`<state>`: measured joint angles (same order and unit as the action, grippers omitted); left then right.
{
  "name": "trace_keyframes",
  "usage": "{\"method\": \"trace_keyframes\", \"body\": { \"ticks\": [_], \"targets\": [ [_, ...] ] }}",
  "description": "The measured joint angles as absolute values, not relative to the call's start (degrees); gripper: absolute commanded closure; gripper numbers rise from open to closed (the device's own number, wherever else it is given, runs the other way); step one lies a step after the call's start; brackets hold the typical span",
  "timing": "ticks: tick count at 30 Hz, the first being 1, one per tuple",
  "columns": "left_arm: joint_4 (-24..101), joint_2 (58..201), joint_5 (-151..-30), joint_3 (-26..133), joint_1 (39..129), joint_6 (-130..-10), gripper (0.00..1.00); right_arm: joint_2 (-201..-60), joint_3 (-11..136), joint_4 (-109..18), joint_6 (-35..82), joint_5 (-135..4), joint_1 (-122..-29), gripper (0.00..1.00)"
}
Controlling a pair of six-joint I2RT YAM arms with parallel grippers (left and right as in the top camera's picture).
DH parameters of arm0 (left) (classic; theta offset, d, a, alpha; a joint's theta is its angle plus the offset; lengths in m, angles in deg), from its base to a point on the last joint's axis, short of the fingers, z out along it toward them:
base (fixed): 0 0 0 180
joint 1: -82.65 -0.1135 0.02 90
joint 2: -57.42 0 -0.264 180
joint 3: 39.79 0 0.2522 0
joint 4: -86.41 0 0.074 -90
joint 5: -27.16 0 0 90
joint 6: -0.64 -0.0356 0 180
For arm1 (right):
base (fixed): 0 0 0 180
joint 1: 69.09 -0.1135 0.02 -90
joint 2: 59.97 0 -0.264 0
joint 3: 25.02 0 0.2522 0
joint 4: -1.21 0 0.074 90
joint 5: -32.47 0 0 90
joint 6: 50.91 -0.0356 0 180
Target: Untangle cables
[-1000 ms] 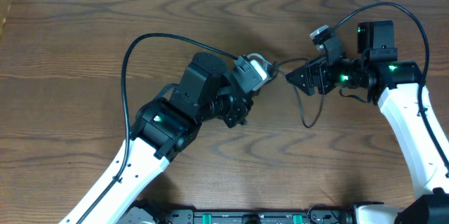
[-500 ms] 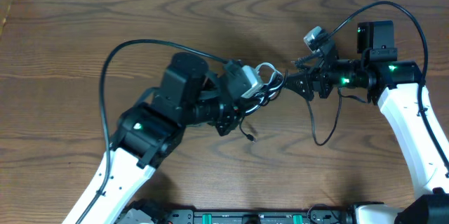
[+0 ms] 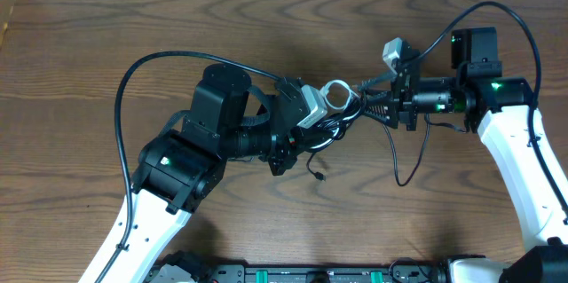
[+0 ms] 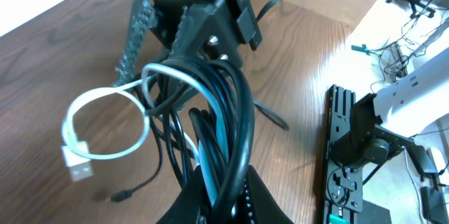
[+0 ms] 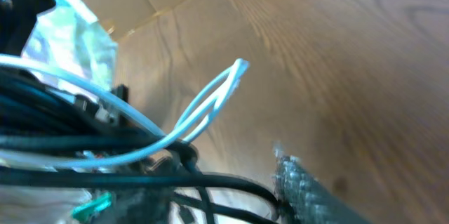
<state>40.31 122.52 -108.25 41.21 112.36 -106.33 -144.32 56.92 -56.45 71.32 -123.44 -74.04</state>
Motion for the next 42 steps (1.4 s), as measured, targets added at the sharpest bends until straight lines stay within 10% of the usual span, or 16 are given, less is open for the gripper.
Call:
{"method": "trace_keyframes", "body": {
  "ticks": [4,39,42],
  "targets": [
    [41.2,122.5,-109.1,41.2,112.3,-106.3,0.92,-144.3,56.9,-58.1,73.0,-123.9,-75.3,0.99],
    [34.5,122.8,-77.8,41.2,112.4,-101.5,0.92,-144.3,56.9,-52.9,47.2,-116.3,-64.7,0.98],
    [34.5,122.8,-79.6,41.2,112.4,-101.4,0.92,-144.3,56.9,-53.0,49.3,-116.7,-66.2,0.78]
  ]
}}
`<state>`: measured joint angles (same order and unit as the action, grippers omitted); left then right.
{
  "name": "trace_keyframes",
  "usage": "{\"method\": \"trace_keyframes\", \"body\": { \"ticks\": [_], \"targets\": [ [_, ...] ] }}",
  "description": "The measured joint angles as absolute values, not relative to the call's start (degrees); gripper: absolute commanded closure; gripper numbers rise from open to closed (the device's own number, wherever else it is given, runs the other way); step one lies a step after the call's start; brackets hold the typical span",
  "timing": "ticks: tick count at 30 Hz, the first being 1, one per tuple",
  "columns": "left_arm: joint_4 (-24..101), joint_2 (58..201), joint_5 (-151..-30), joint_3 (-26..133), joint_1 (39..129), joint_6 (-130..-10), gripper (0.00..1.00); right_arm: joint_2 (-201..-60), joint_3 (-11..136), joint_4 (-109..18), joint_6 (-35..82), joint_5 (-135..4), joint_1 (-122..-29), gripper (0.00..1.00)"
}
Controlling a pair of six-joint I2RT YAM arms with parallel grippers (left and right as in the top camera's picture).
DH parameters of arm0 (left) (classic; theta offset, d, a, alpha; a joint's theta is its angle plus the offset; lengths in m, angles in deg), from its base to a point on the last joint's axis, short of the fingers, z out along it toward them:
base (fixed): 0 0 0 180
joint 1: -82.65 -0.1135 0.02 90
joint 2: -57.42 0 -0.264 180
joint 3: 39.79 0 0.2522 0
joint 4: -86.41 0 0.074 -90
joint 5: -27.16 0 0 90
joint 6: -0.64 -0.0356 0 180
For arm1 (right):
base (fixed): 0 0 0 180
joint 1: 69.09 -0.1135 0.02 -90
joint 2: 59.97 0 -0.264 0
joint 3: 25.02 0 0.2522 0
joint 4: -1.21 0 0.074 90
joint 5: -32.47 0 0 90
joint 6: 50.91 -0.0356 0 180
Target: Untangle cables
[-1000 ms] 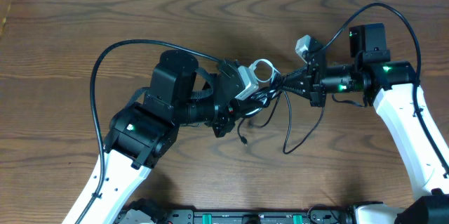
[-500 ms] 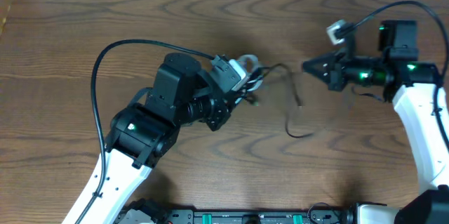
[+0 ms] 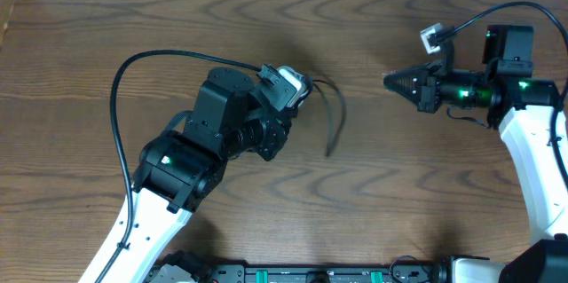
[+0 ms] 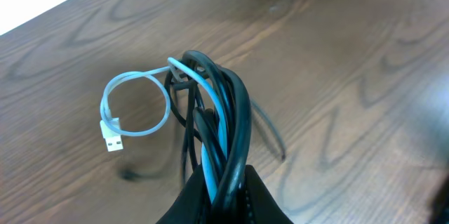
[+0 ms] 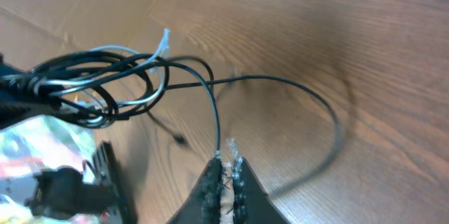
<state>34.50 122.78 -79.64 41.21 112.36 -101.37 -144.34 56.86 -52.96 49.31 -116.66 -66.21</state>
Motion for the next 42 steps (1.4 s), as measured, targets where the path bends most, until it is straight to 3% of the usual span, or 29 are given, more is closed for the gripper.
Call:
{"method": "trace_keyframes", "body": {
  "ticks": [4,9,23,36,42],
  "targets": [
    [34.7,122.8,-82.9,41.2,112.4,-101.3,0.92,-144.3,56.8,-52.9,52.6,-116.8,-68.4,0.60],
    [34.9,122.8,-85.3,41.2,112.4,-101.3,0.92,-144.3,56.8,-52.9,55.2,-116.7,-72.9,0.55],
    [35.2,122.8,-86.6,41.2,112.4,-101.1,0.92,-144.3,56.8,-52.1,55.3,-116.7,-80.3,0.53],
    [41.3,123.0,-87.0,41.2,112.4,-94.4,0.92,-144.3,56.8,-50.7,43.4,-116.4,-82.9,0.50],
    [42.0,123.0,-87.0,41.2,112.4,-91.0,0.92,-144.3,56.8,-50.1,38.6,-109.8,-83.9,0.50]
  ]
}}
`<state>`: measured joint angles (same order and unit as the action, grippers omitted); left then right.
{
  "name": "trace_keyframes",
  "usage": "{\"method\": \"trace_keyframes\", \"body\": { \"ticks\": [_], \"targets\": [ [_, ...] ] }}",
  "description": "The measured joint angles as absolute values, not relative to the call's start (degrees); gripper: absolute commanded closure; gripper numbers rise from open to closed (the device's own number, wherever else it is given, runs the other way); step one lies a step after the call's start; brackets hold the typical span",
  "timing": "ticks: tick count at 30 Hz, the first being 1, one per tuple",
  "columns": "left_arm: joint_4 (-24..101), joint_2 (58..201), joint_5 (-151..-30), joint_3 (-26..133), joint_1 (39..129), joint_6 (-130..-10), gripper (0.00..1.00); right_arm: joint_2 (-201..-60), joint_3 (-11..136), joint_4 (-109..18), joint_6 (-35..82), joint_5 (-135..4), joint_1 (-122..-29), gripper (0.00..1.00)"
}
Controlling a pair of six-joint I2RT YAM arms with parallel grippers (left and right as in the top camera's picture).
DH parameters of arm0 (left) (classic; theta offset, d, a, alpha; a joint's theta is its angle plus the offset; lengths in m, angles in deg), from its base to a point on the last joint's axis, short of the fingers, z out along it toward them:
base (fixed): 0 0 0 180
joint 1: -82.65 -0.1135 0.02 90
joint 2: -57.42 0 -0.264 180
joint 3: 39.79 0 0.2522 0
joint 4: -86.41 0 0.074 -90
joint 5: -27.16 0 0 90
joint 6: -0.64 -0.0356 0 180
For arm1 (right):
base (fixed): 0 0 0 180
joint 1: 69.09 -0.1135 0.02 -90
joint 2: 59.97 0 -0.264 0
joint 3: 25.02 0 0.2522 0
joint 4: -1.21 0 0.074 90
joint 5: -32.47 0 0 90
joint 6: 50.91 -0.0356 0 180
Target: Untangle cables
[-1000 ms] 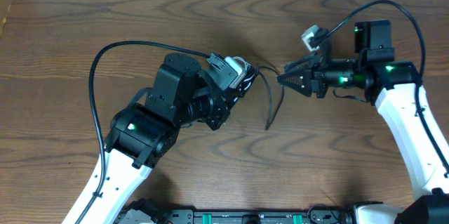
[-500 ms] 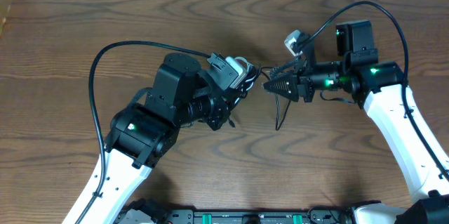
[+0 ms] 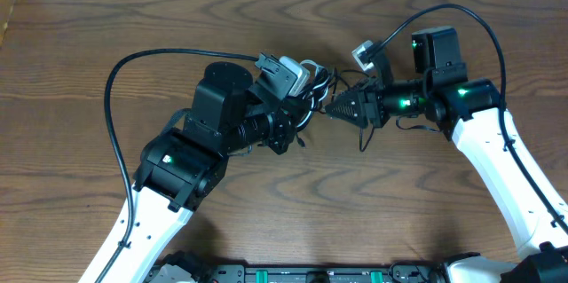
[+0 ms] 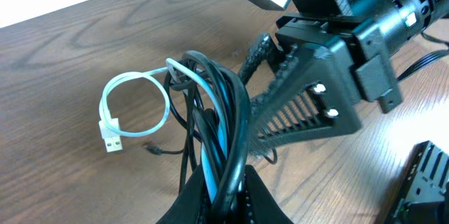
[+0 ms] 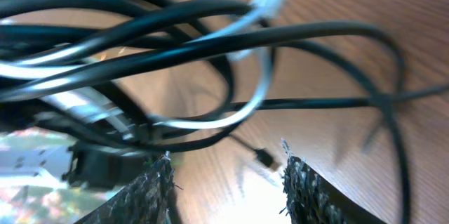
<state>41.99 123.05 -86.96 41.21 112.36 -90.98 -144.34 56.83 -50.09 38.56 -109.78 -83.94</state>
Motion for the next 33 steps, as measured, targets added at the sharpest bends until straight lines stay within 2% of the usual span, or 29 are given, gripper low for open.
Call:
{"method": "trace_keyframes", "body": {
  "ticks": [11,25,30,33],
  "targets": [
    [42.1,123.1,-91.1,41.2,112.4,-89.1,0.92,-144.3,56.8,-46.8,30.9,-96.0,-83.9,0.49],
    [42.5,123.2,-92.3,41.2,112.4,-89.1,0.92,-144.3,56.8,-46.8,31.0,-89.5,-83.9,0.49],
    [42.5,123.2,-92.3,41.2,112.4,-89.1,0.92,-144.3,56.8,-48.8,29.4,-83.9,-83.9,0.62],
    [42.7,123.2,-92.3,41.2,112.4,-89.1,0.92,-144.3,56.8,-49.1,29.0,-82.1,-83.9,0.63]
  ]
}}
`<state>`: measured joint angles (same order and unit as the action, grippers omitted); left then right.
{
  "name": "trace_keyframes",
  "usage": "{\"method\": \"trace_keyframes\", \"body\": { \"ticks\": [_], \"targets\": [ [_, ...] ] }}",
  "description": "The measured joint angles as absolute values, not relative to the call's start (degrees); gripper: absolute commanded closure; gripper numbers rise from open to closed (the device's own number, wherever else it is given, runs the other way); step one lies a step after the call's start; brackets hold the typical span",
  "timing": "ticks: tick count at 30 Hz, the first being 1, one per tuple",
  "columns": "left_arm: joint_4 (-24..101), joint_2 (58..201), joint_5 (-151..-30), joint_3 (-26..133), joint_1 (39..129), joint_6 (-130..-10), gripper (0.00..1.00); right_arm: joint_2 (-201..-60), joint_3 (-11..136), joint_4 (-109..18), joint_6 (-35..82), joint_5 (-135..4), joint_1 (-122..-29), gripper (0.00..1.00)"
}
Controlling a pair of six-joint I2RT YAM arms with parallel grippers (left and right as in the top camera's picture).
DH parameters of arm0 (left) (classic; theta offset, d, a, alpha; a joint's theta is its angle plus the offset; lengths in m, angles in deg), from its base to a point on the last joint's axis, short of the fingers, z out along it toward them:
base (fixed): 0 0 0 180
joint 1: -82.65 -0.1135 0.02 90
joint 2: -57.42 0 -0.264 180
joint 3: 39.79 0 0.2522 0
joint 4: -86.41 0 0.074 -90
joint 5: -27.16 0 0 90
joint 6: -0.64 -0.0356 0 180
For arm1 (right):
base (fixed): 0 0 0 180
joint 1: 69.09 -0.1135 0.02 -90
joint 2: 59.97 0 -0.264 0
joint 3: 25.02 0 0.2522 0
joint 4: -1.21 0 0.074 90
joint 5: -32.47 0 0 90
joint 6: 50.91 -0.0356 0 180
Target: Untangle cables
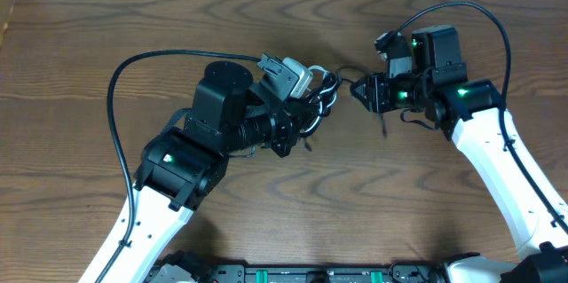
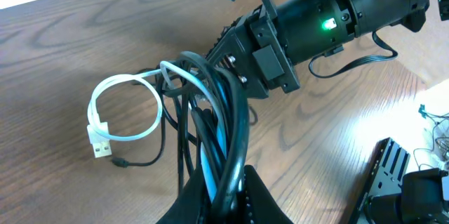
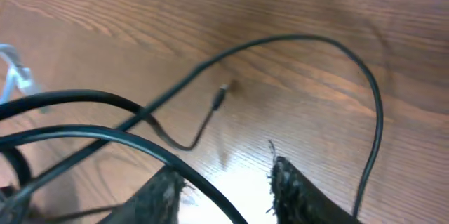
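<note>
My left gripper (image 2: 224,192) is shut on a bundle of black and blue cables (image 2: 217,112), held up over the middle of the table (image 1: 312,106). A white USB cable (image 2: 126,108) loops out of the bundle to the left. Just right of the bundle, my right gripper (image 1: 362,90) is open, with one thick black cable (image 3: 203,182) crossing between its fingers (image 3: 291,189). A thin black cable with a small plug (image 3: 222,94) lies on the wood beyond them.
The wooden table (image 1: 89,52) stretches wide to the left and front. The left arm's own black lead (image 1: 151,57) arcs over the left side, and the right arm's lead (image 1: 497,26) arcs at the back right. A black rail (image 1: 311,274) runs along the front edge.
My right gripper has drawn back a little to the right from the bundle and is still open. The left gripper keeps its hold on the bundle in the same place.
At first my right gripper was pressed into the bundle held by the left. Then it was shut on a thin black cable far off to the right. After that it stood open against the bundle again, and now it is slightly back from it.
</note>
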<state>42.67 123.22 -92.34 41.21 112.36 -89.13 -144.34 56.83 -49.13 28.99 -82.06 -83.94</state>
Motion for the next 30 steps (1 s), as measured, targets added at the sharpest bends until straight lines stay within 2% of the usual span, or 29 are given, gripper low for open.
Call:
{"method": "trace_keyframes", "body": {
  "ticks": [4,10,19,23,30],
  "targets": [
    [42.9,123.2,-92.3,41.2,112.4,-89.1,0.93,-144.3,56.8,-49.1,29.0,-80.8,-83.9,0.58],
    [42.9,123.2,-88.2,41.2,112.4,-87.7,0.92,-144.3,56.8,-48.8,28.8,-82.5,-83.9,0.57],
    [45.4,123.3,-68.6,41.2,112.4,-67.6,0.92,-143.5,56.8,-44.3,29.3,-92.7,-84.0,0.54],
    [50.3,123.3,-65.0,41.2,112.4,-60.0,0.92,-143.4,56.7,-45.1,32.7,-95.6,-85.2,0.54],
    [54.6,123.3,-64.6,41.2,112.4,-54.1,0.92,-143.4,56.7,-43.8,38.6,-96.5,-90.1,0.54]
  ]
}}
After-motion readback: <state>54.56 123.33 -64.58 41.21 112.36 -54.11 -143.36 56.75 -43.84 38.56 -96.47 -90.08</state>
